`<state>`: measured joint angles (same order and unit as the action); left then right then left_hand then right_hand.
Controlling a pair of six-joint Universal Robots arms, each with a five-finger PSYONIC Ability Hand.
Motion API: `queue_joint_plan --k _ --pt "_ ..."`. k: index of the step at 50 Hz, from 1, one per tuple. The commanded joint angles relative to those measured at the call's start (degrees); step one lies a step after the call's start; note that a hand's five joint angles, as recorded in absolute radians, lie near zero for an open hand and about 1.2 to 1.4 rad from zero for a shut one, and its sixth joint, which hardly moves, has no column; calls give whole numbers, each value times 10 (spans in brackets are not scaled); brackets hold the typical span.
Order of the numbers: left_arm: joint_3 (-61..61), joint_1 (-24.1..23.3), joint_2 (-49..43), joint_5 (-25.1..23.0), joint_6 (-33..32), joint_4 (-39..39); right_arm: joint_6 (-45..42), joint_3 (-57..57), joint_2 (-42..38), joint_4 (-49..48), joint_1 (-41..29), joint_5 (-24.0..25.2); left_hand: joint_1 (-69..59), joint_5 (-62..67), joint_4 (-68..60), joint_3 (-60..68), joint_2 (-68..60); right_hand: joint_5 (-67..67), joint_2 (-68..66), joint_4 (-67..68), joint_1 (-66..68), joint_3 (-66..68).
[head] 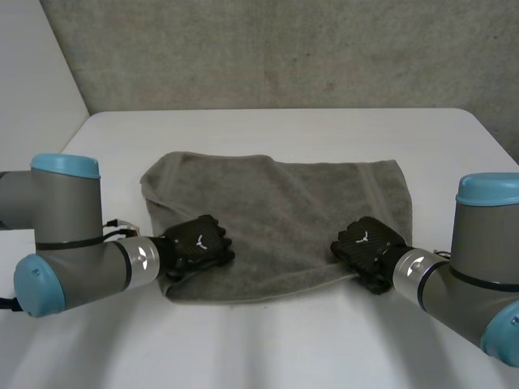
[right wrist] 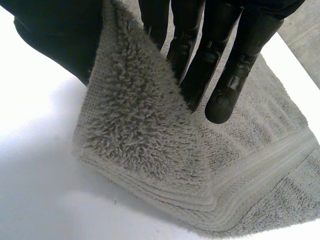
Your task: Fold the towel.
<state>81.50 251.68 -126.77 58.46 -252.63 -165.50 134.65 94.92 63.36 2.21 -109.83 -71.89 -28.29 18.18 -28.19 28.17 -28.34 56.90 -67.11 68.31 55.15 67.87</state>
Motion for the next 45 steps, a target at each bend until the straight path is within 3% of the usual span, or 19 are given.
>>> queue_joint_plan --k 1,5,12,20,26,33,45 --pt "-9 0 -6 5 4 3 0 0 -1 0 1 0 -125 127 -126 127 -125 131 -129 117 249 121" --pt "-10 0 -1 6 10 -3 -1 0 -2 -1 1 0 -213 214 -214 214 -212 131 -129 117 249 121" --pt "-10 7 4 10 20 -27 -1 1 -3 -7 1 -1 -243 244 -244 244 -243 131 -129 117 249 121" --pt "-7 10 3 51 16 -45 -1 1 -3 -8 1 -1 -252 253 -253 253 -251 131 -129 117 249 121" --pt "-6 14 4 52 13 -47 -2 1 -7 -8 0 -1 -233 234 -234 234 -233 131 -129 117 249 121" --pt "-5 15 4 53 11 -50 -2 1 -7 -8 0 -1 -124 125 -125 125 -123 131 -129 117 249 121" --pt "10 24 4 54 10 -58 -2 -1 -9 -10 1 -4 -317 318 -318 318 -316 131 -129 117 249 121"
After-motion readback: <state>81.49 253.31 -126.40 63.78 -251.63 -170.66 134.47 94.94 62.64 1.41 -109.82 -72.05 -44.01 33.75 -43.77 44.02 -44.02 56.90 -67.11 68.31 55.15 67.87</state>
